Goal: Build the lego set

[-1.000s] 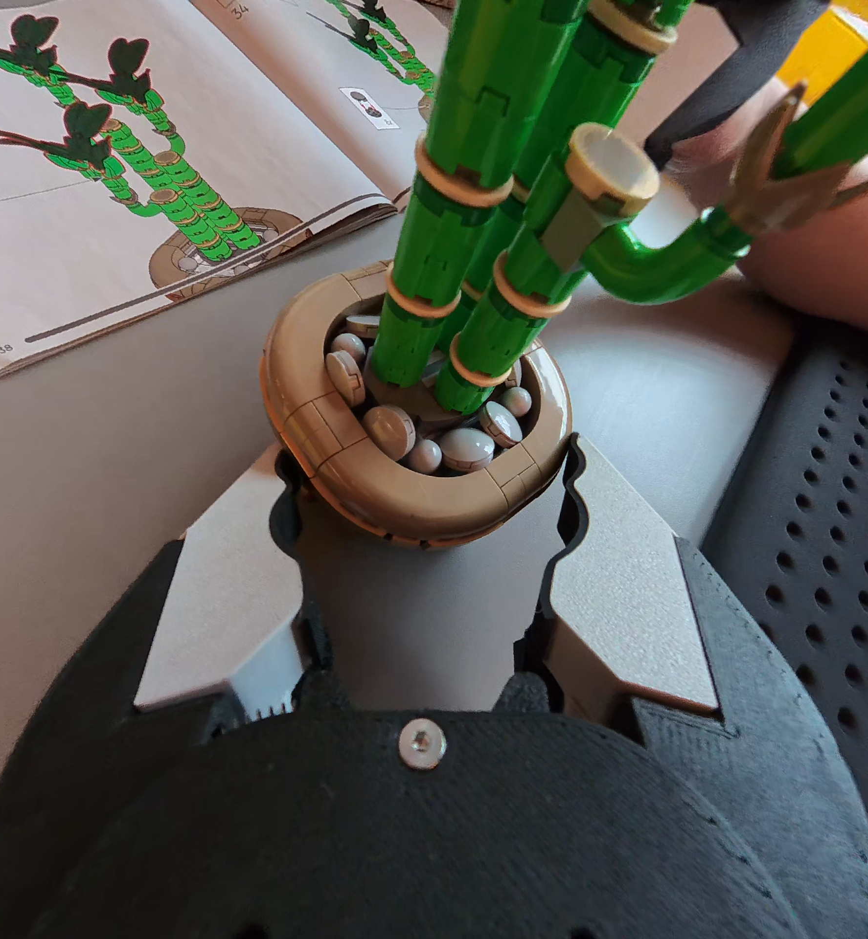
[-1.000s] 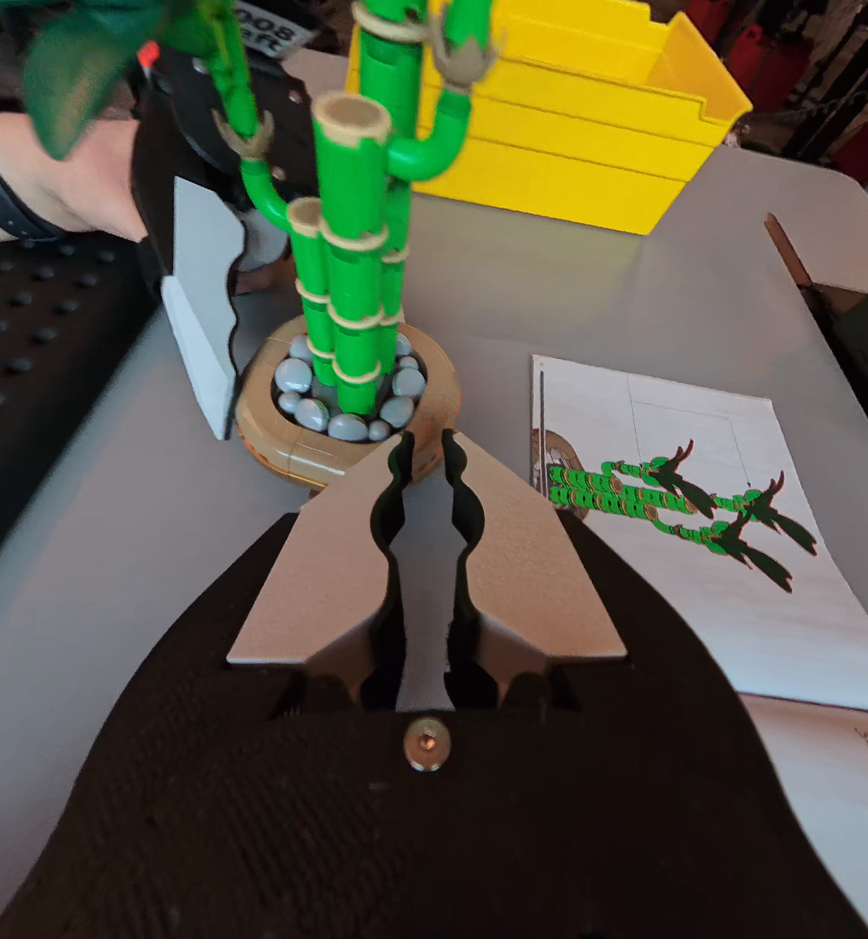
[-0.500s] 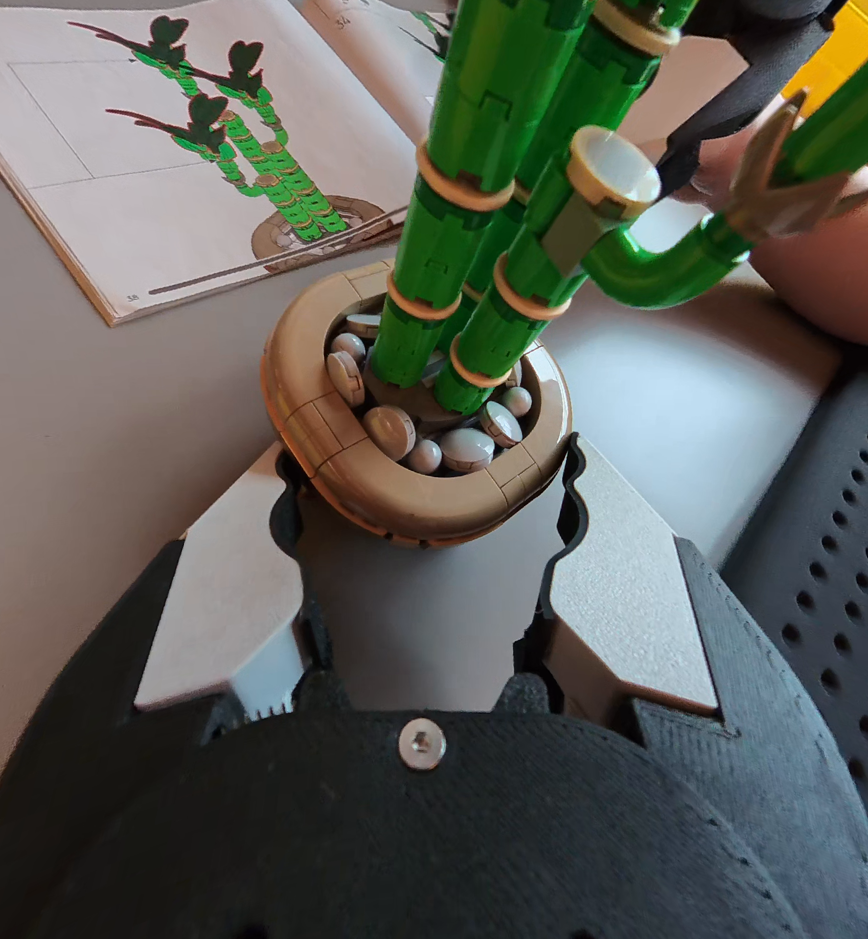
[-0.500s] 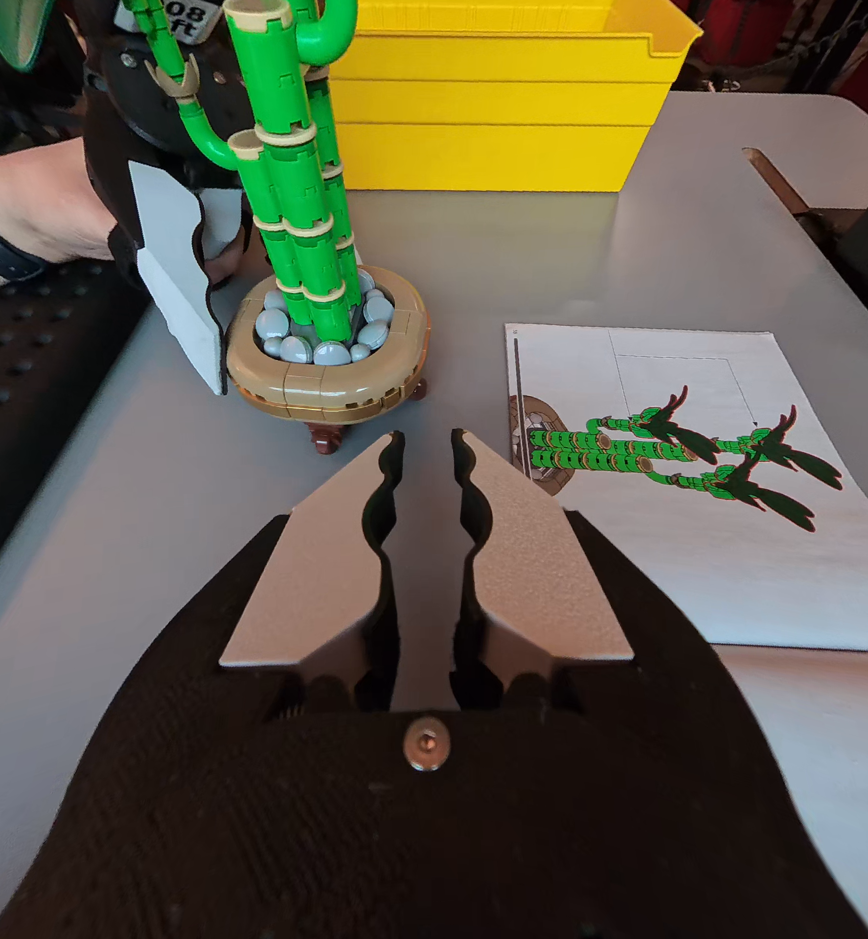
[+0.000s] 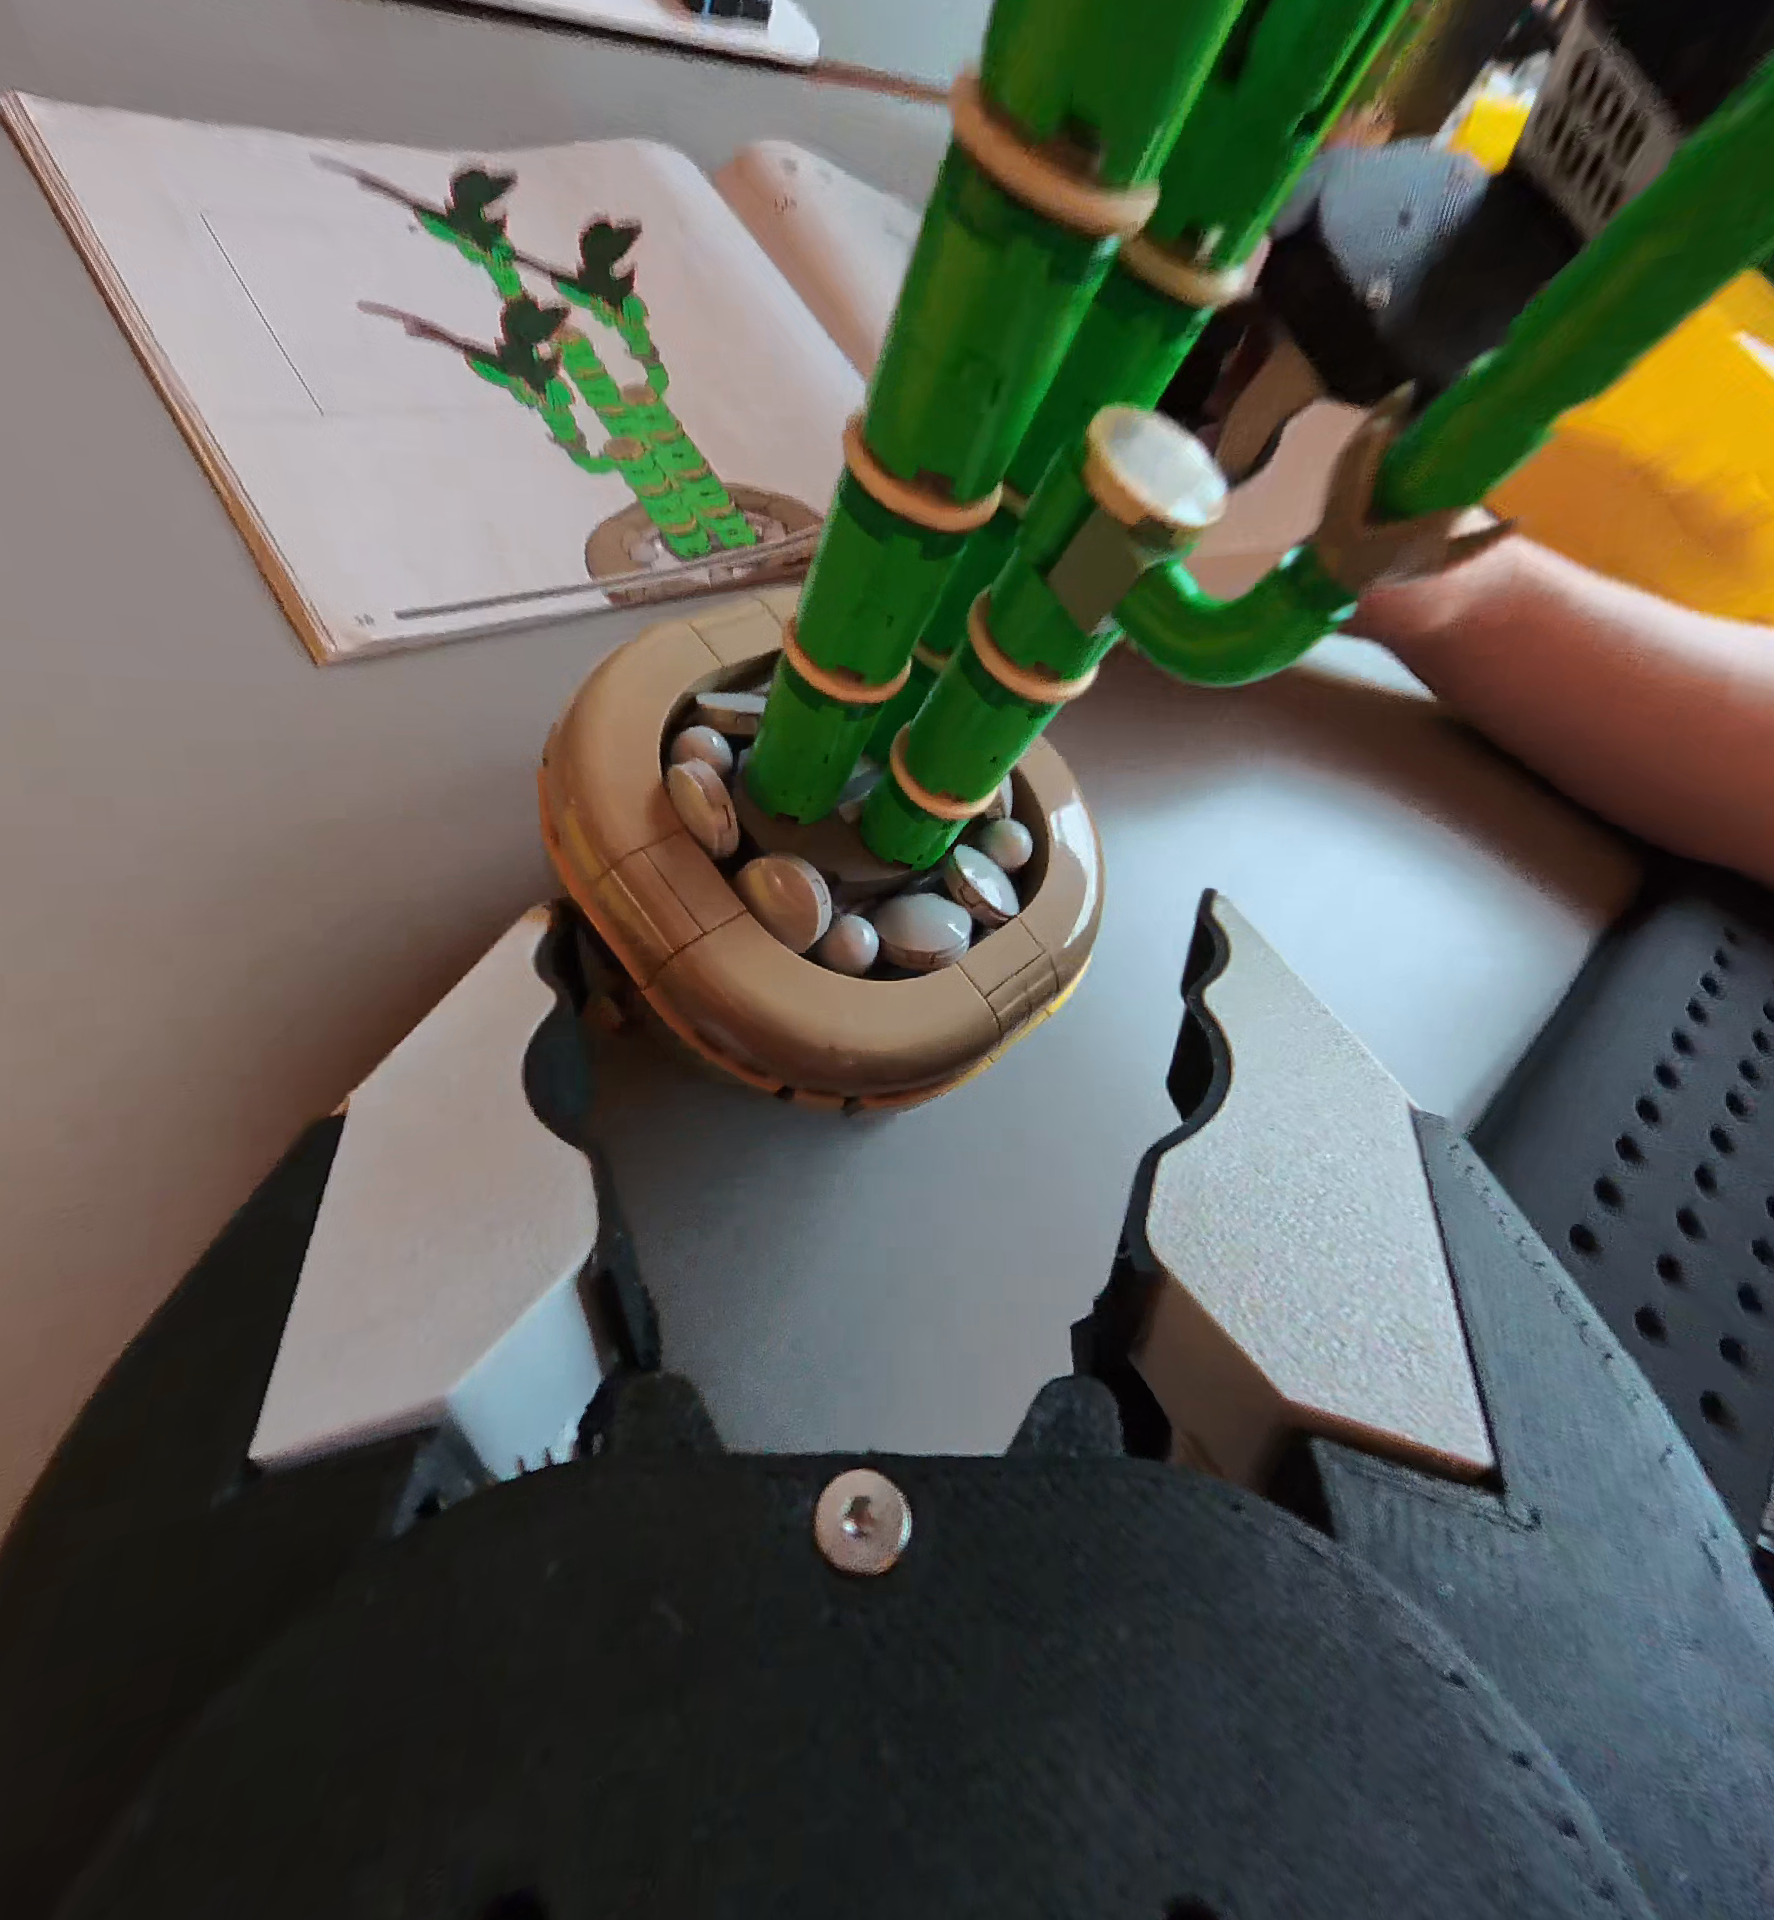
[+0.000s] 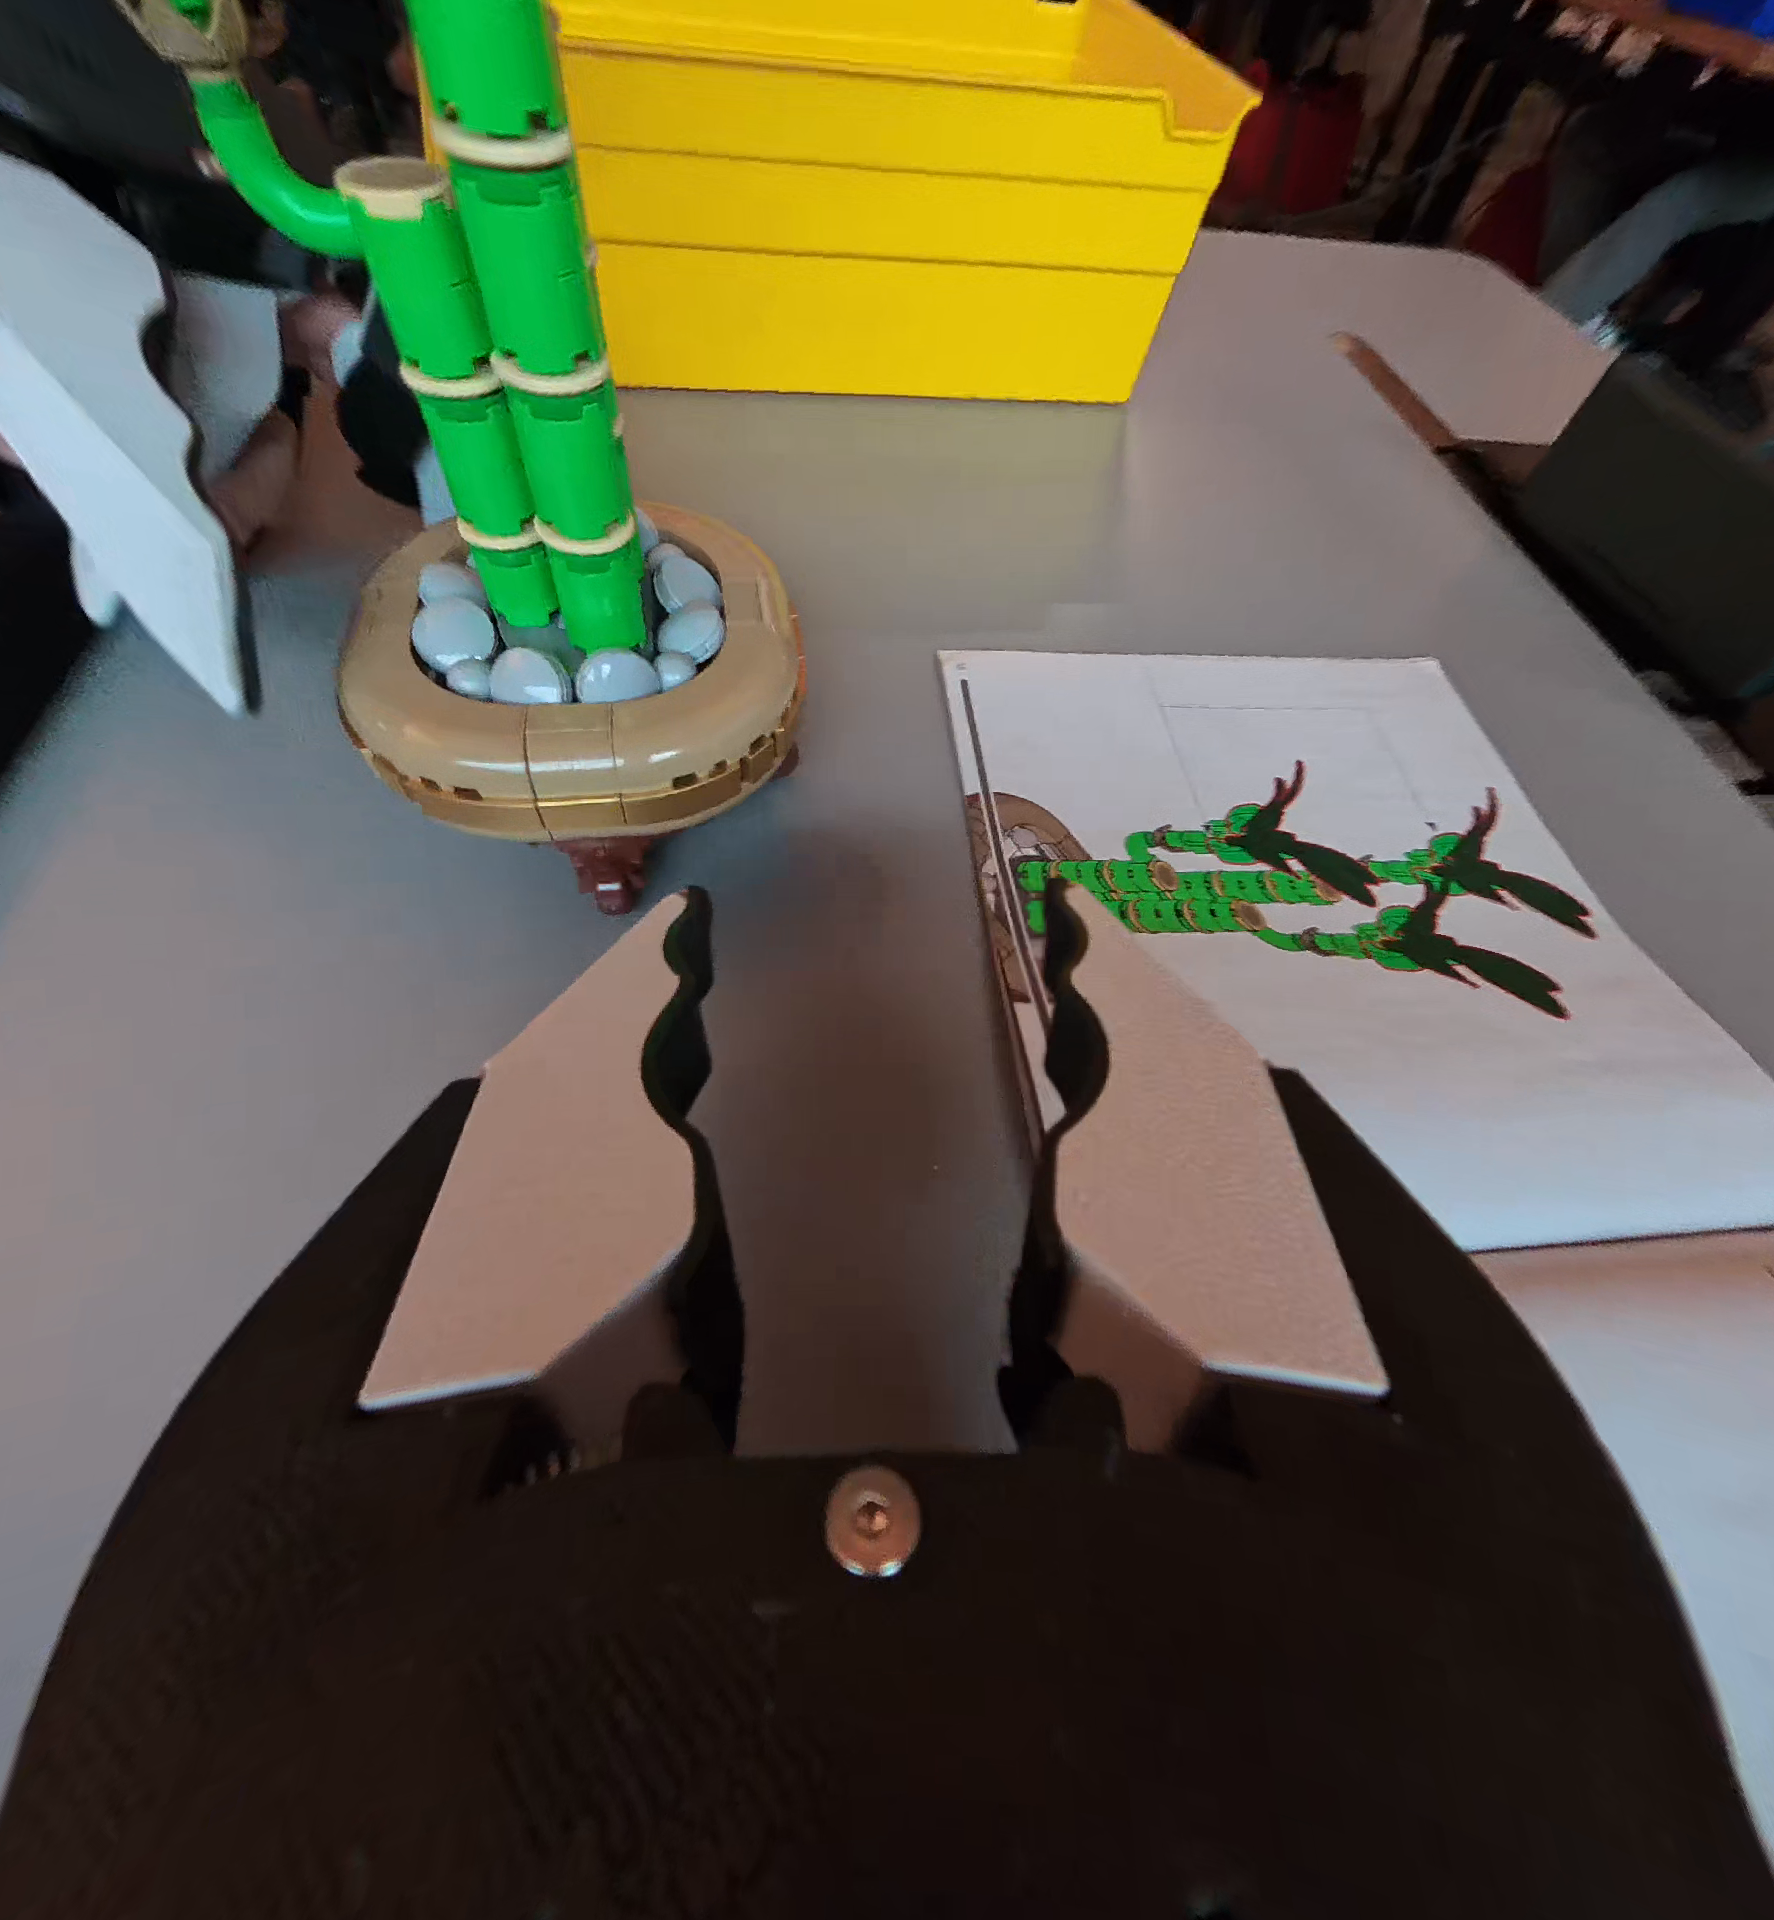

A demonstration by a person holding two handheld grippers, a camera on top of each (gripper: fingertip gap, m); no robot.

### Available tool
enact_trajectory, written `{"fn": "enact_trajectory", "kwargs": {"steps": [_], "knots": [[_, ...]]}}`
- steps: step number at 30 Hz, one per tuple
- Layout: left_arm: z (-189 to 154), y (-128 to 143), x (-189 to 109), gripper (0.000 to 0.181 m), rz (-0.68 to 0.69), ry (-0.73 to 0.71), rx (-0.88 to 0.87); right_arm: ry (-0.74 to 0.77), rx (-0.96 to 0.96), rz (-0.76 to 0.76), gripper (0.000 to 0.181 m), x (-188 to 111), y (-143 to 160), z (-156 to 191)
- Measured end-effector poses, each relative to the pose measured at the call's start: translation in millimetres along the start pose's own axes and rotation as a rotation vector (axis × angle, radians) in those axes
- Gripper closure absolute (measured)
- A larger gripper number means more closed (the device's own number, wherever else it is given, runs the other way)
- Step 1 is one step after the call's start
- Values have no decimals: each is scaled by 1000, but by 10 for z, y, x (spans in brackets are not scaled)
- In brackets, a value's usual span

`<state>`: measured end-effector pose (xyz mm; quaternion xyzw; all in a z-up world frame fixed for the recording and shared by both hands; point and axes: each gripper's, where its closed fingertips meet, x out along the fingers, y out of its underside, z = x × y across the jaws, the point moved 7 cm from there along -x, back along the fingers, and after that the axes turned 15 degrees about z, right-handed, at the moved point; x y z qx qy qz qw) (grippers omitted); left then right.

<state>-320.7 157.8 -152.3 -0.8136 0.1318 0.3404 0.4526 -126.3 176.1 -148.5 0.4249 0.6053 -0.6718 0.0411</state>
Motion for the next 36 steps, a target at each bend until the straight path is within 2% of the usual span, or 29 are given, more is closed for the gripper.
{"fn": "enact_trajectory", "kwargs": {"steps": [2, 6, 11, 13, 16, 19, 23, 26, 28, 30, 33, 36], "knots": [[-2, -14, -92, 73, -53, -27, 31, 16, -72, -29, 103, -57, -12, 76], [-10, 25, -145, 74, -66, -94, 103, 24, -73, -79, 102, -139, -37, 123], [-89, -67, -140, 47, -109, -136, 225, -144, 4, -97, 94, -200, -175, 340], [-74, -83, -141, 40, -147, -194, 268, -122, 11, -75, 94, -198, -221, 410], [-66, -66, -139, 42, -149, -256, 311, -10, 4, -31, 98, -233, -280, 417], [-51, -45, -144, 44, -145, -268, 291, 215, 11, -58, 106, -521, -315, 262], [2, -15, -142, 45, -129, -290, 234, 733, 87, -103, 118, -1400, -74, -135], [-23, -46, -168, 45, -174, -276, 225, 991, 166, -81, 122, -1958, 308, -263], [-40, -56, -182, 46, -192, -267, 225, 1056, 206, -35, 124, -2133, 567, -282], [-50, -50, -169, 48, -190, -252, 225, 1087, 231, 33, 126, -2185, 820, -299], [-50, -18, -91, 48, -136, -250, 231, 1051, 258, 108, 129, -2144, 1081, -351], [-83, -5, -16, 49, -86, -262, 241, 993, 296, 116, 131, -2081, 1177, -429]]}}
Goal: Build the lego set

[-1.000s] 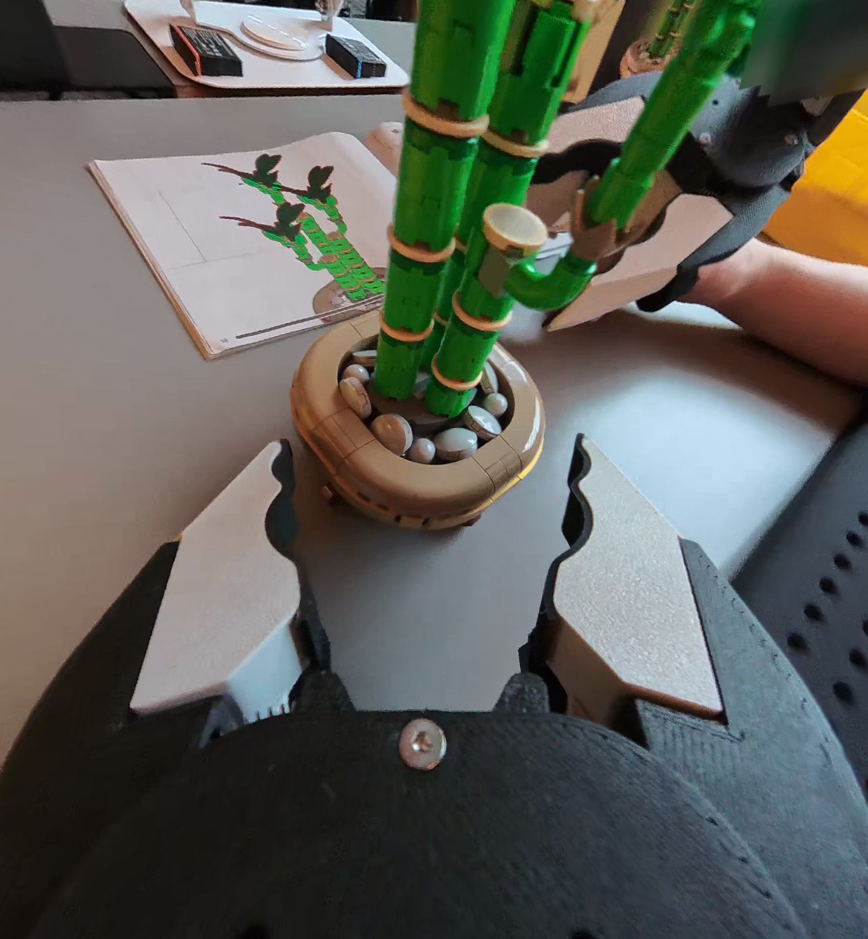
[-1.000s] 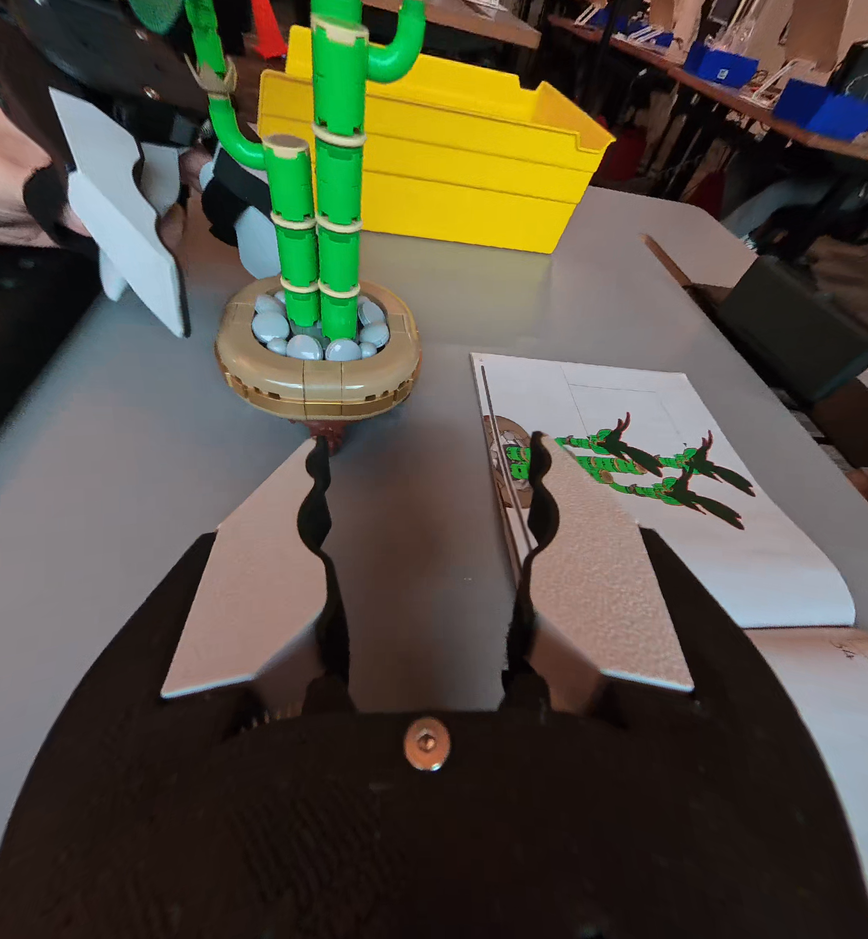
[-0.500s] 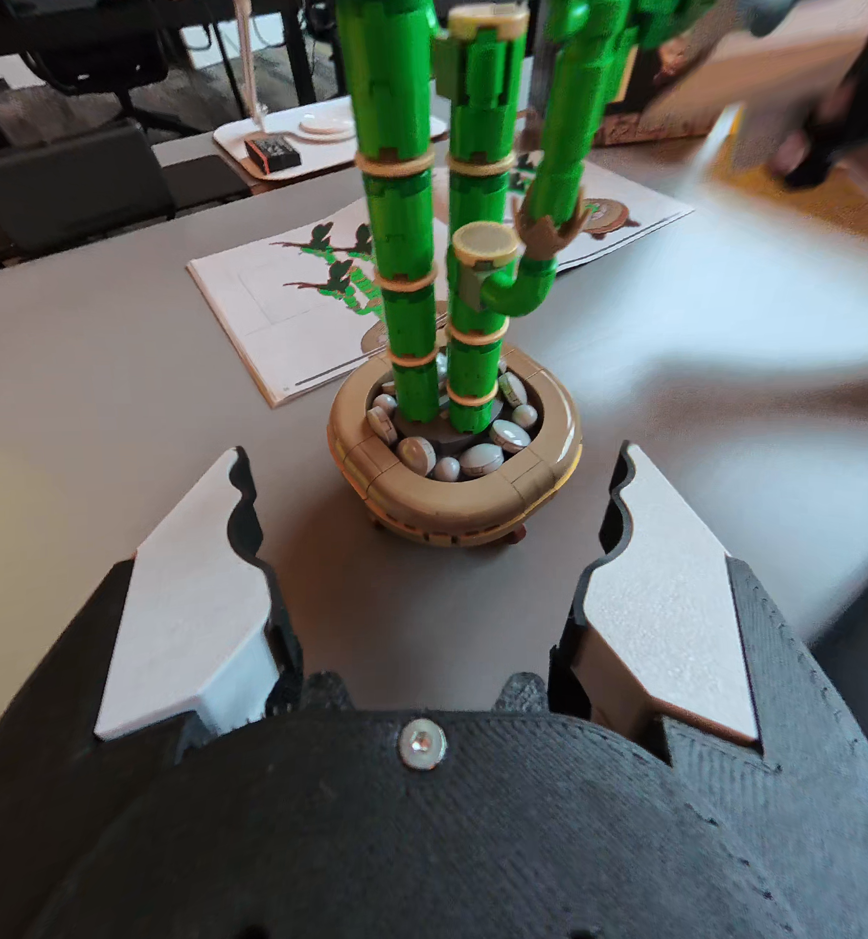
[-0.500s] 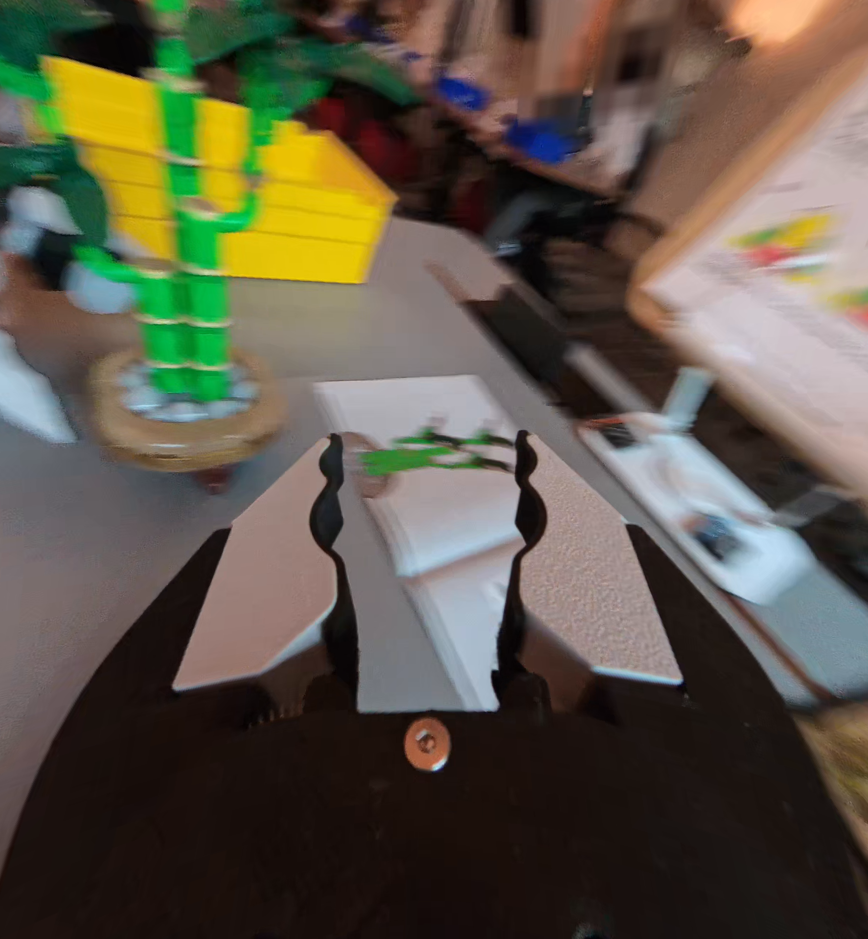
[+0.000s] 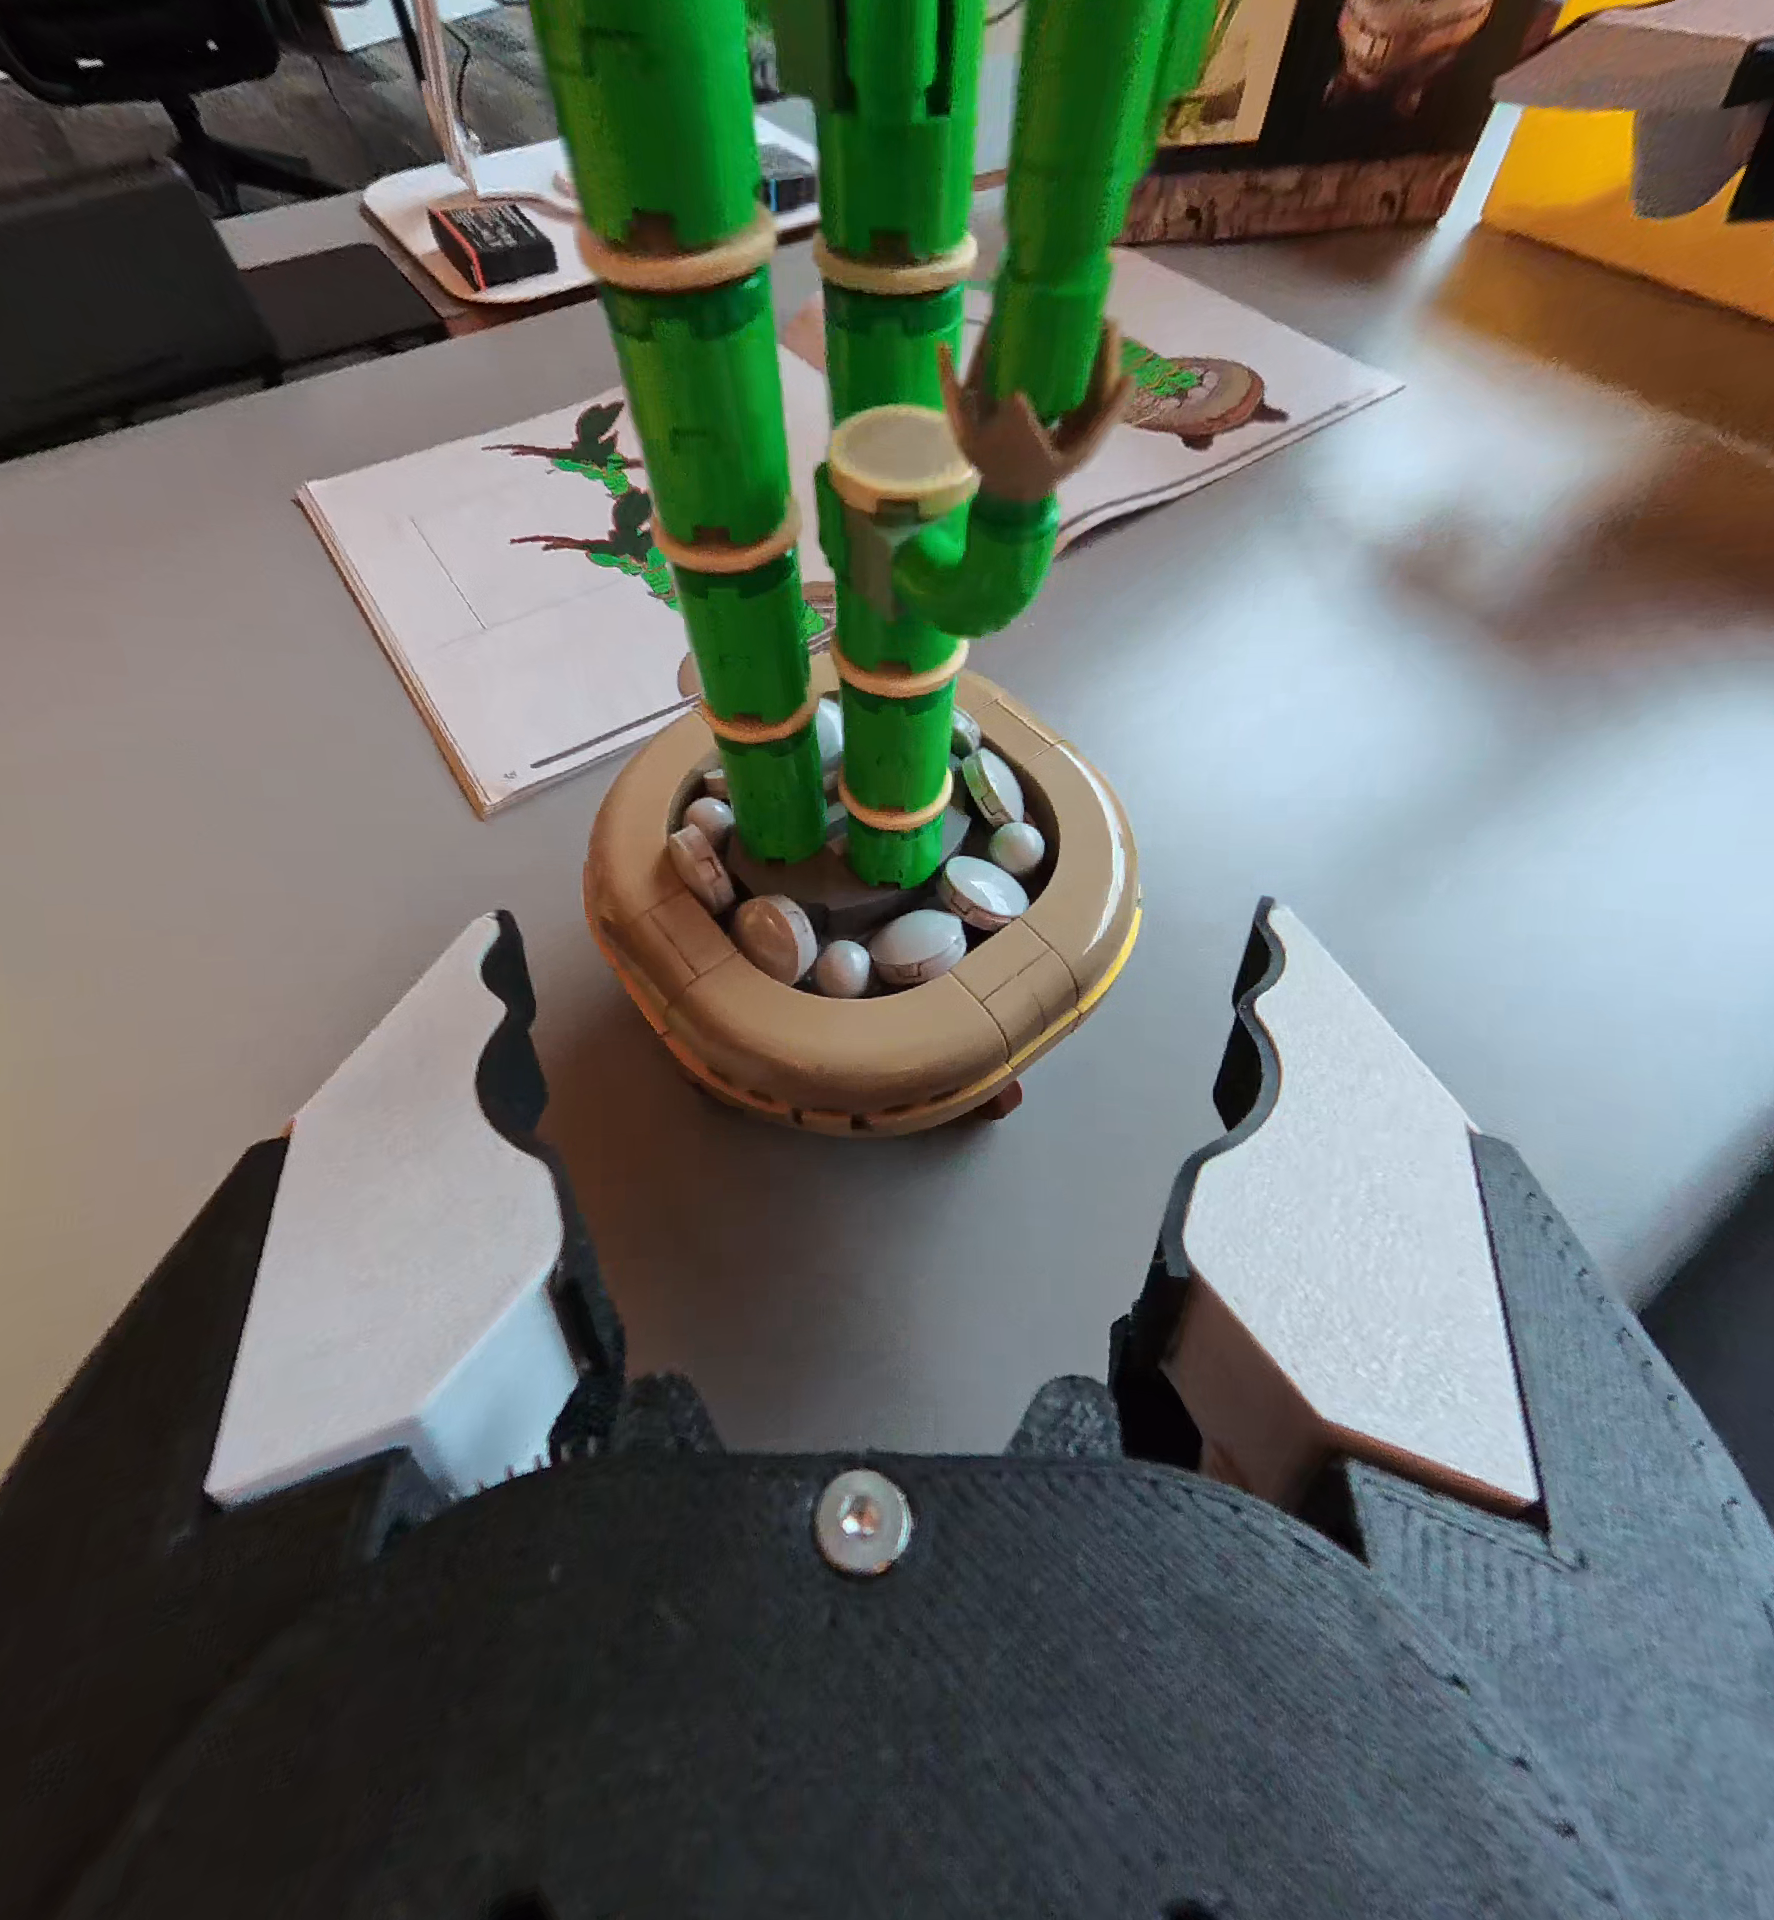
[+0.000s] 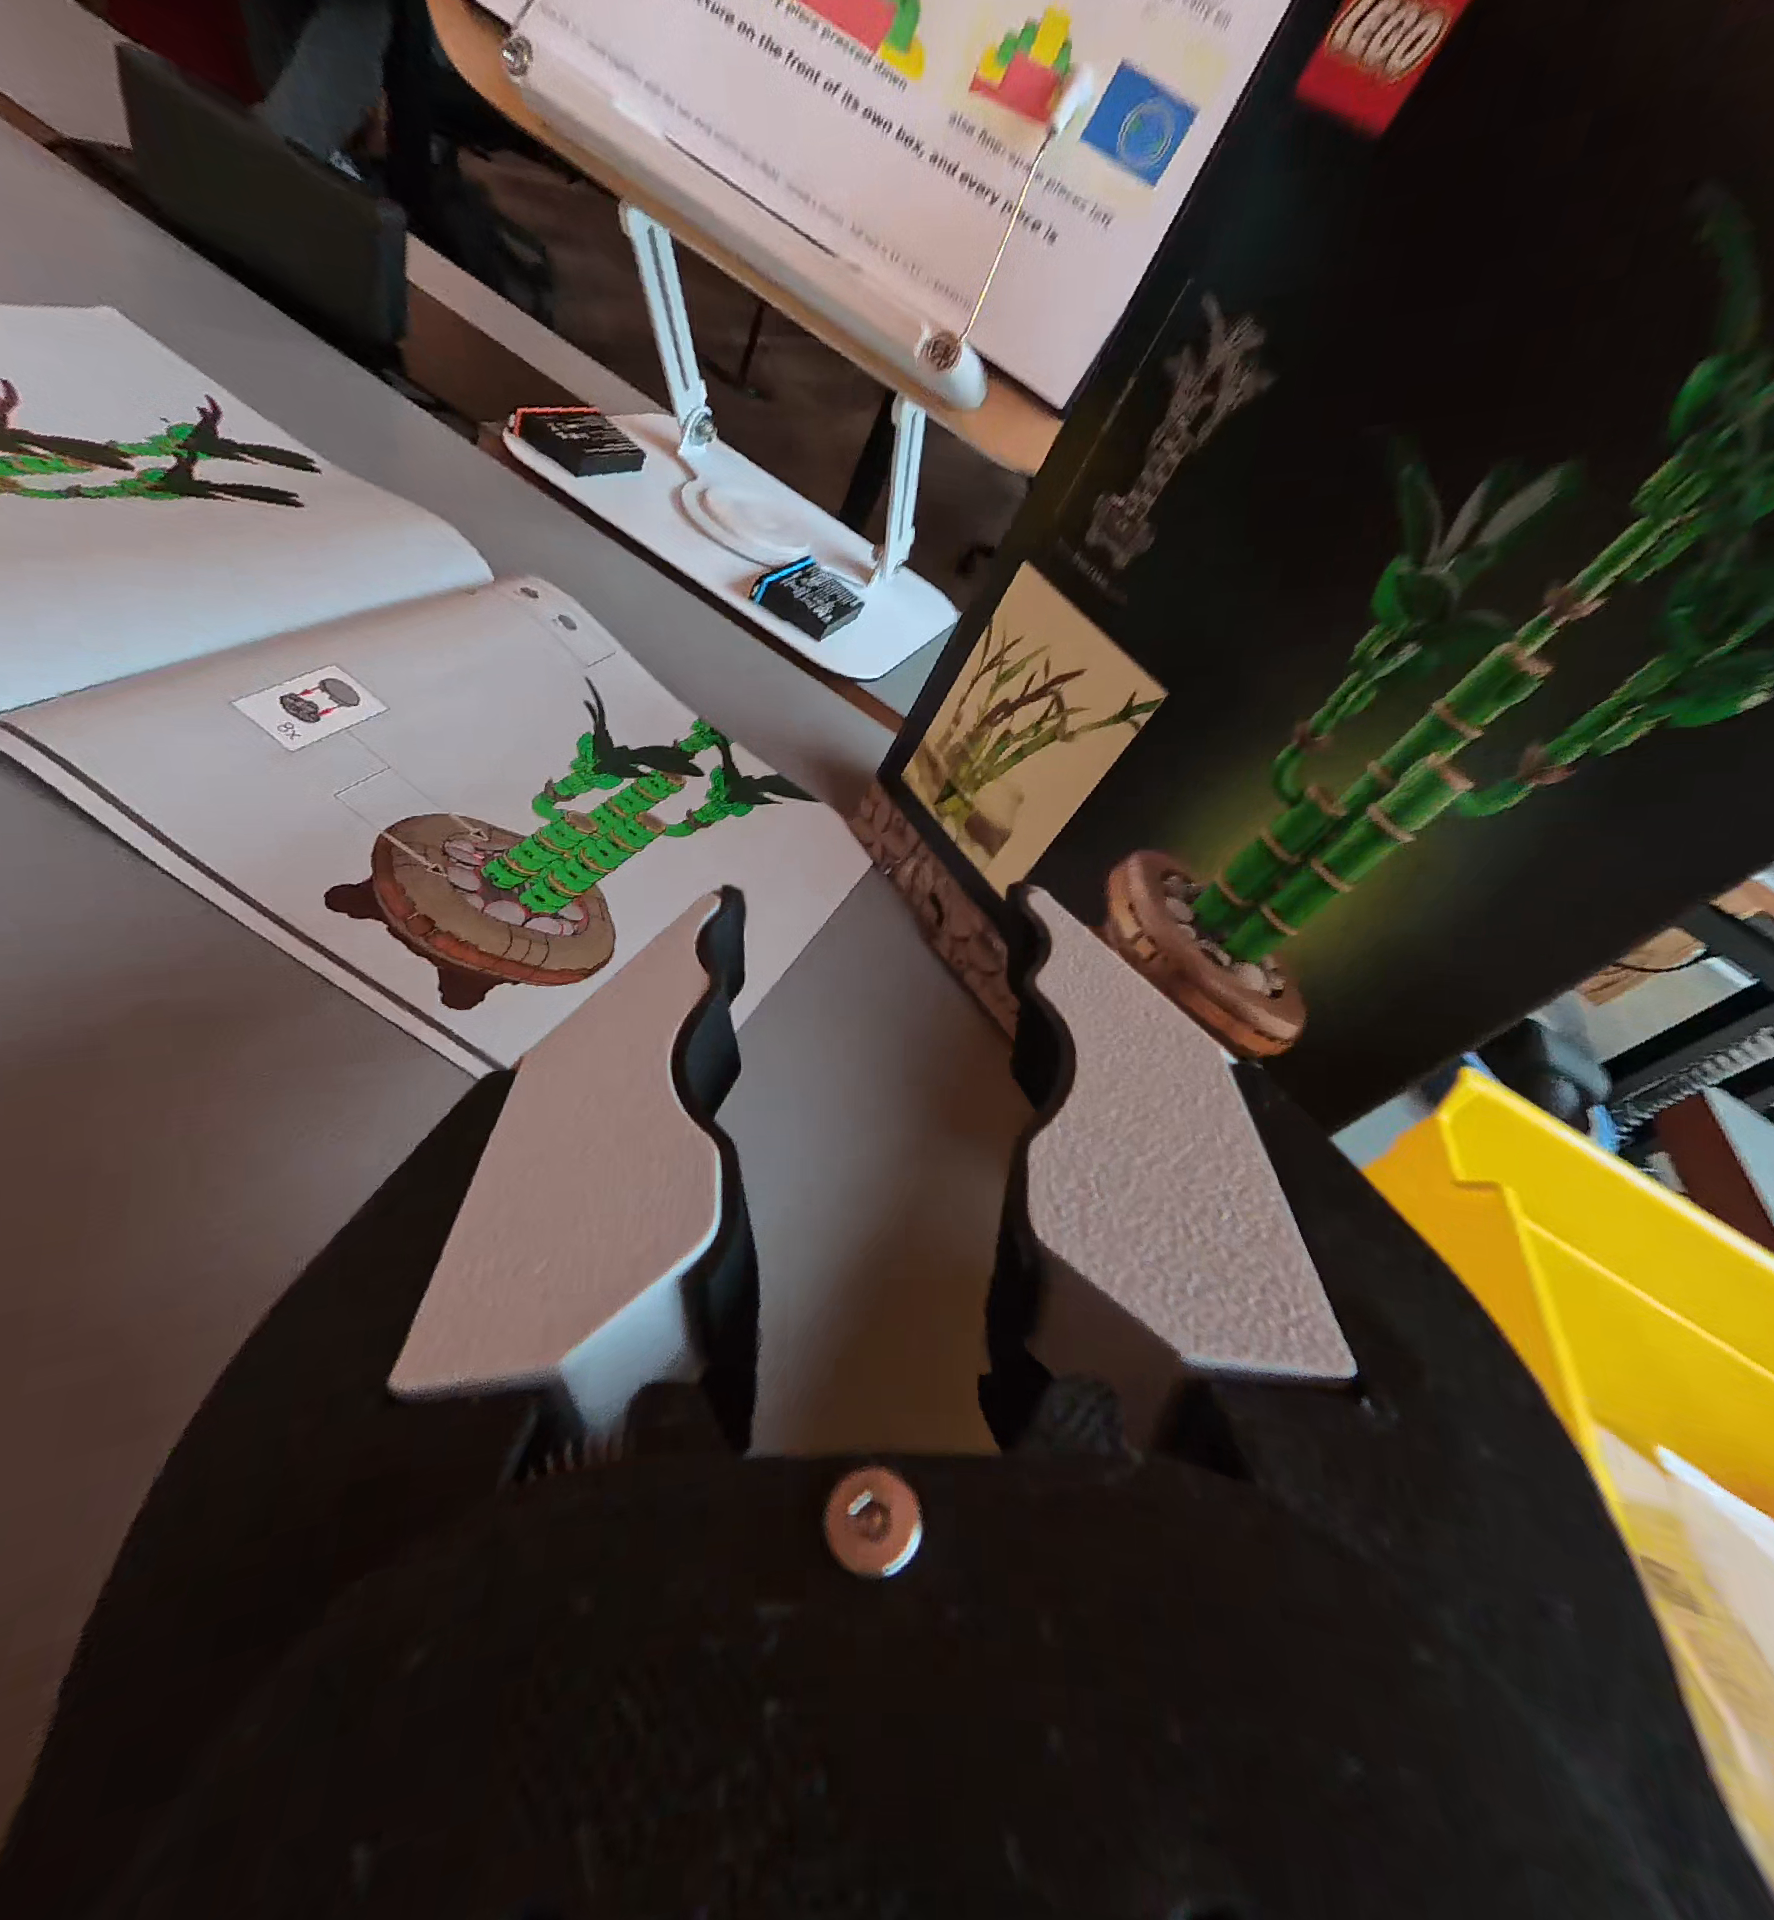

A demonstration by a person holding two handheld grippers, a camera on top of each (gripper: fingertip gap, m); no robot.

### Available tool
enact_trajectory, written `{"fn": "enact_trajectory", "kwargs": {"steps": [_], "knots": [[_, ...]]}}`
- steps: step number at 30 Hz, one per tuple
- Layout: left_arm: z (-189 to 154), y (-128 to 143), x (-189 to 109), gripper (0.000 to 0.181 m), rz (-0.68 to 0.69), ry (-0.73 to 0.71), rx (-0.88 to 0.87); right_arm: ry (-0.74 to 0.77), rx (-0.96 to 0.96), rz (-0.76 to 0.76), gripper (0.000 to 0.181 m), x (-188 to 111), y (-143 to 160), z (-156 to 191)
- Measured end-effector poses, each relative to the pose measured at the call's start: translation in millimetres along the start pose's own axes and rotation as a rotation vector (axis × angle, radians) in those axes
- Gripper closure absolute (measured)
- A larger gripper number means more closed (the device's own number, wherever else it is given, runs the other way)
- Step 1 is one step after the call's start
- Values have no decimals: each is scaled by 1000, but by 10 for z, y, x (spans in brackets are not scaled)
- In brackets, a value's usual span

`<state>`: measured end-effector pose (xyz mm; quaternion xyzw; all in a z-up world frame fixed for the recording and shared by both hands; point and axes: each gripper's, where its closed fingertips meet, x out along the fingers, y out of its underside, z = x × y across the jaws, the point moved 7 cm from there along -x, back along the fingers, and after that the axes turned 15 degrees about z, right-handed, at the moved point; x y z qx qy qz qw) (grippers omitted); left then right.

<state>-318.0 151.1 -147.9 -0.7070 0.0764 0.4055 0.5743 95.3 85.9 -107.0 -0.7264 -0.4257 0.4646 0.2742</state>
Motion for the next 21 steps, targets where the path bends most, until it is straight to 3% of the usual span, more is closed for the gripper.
{"fn": "enact_trajectory", "kwargs": {"steps": [5, 12, 18, 21], "knots": [[-40, -104, 32, 57, -19, -29, -88, -76, -10, 11, 131, 114, 1, 97], [26, -42, 169, 57, 107, -89, -103, -80, -69, 35, 131, 148, -16, 181], [259, 113, 33, 56, 97, -94, -179, -92, -50, 42, 131, 162, 2, 154], [371, 165, -39, 70, 71, -96, -251, -102, -45, 41, 131, 167, 3, 156]]}}
